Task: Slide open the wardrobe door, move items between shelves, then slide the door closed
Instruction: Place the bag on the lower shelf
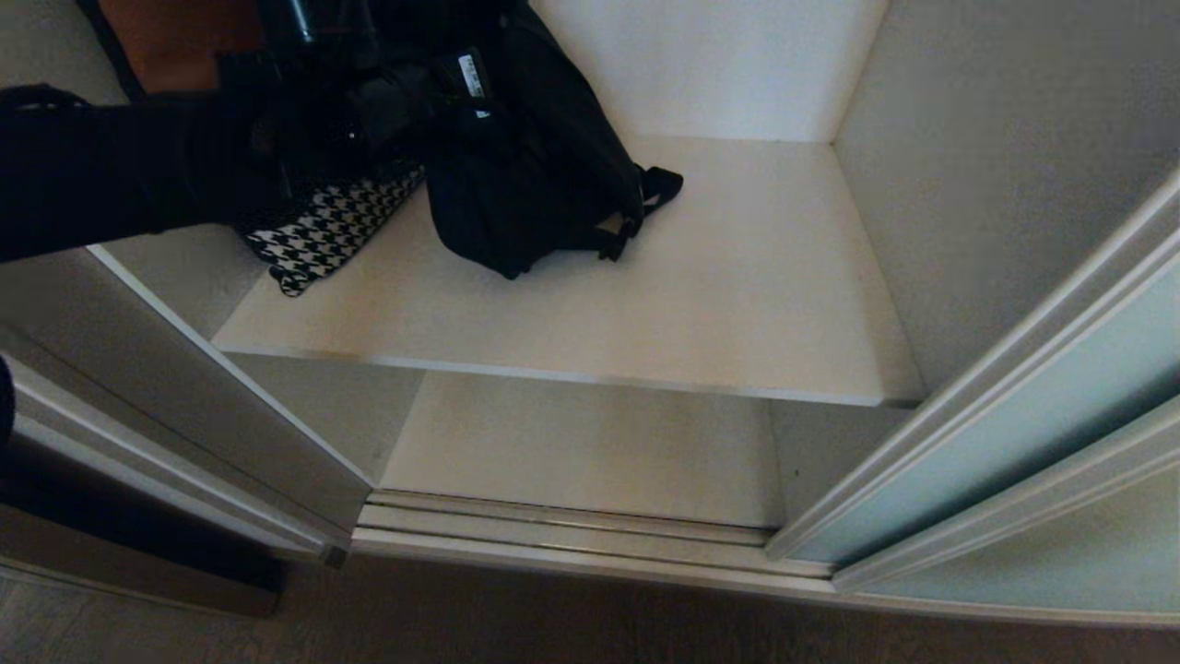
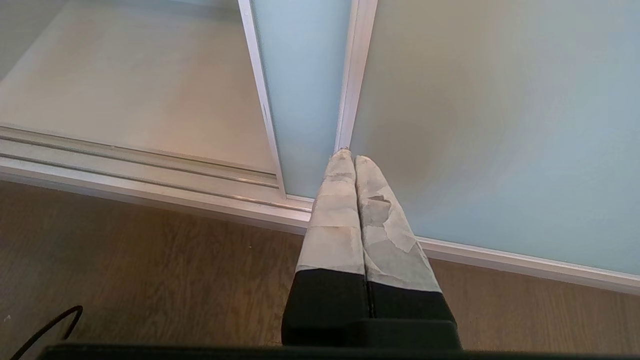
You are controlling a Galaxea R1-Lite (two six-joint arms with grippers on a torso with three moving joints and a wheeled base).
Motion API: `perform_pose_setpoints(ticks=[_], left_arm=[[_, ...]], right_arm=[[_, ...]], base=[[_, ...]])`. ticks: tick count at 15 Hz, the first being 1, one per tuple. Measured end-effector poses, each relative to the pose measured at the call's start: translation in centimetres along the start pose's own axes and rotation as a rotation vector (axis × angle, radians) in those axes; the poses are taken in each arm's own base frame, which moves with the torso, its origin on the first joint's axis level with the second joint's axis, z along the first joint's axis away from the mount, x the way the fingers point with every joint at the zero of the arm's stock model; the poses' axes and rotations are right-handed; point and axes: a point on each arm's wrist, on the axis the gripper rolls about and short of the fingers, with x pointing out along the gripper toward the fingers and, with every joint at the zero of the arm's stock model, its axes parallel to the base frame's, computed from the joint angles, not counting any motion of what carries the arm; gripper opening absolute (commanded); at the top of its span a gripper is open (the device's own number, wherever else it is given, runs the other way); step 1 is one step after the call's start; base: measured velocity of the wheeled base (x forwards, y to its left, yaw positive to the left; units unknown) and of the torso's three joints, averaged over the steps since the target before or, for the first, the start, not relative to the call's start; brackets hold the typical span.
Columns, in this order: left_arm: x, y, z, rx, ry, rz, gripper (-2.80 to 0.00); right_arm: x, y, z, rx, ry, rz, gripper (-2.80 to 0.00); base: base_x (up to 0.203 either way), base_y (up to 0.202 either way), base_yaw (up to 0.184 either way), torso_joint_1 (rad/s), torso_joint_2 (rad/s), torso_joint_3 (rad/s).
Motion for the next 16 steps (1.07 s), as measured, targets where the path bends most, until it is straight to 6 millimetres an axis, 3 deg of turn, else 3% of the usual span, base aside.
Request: perform_pose_setpoints(ticks=[11,16], left_arm=[[-6.5,1.0,5.7,0.176,0.082,-0.015,-2.8],[-10.5,1.6,8.2,0.221,0.122,-0.011,-2.8]], right_arm=[[0.0,0.0,0.0,0.0,0.0,0.0,-2.8],[0.0,0.0,0.0,0.0,0.0,0.0,-2.8]], base=[[0.0,0.0,0.0,0.0,0.0,0.0],[0.0,0.0,0.0,0.0,0.0,0.0]])
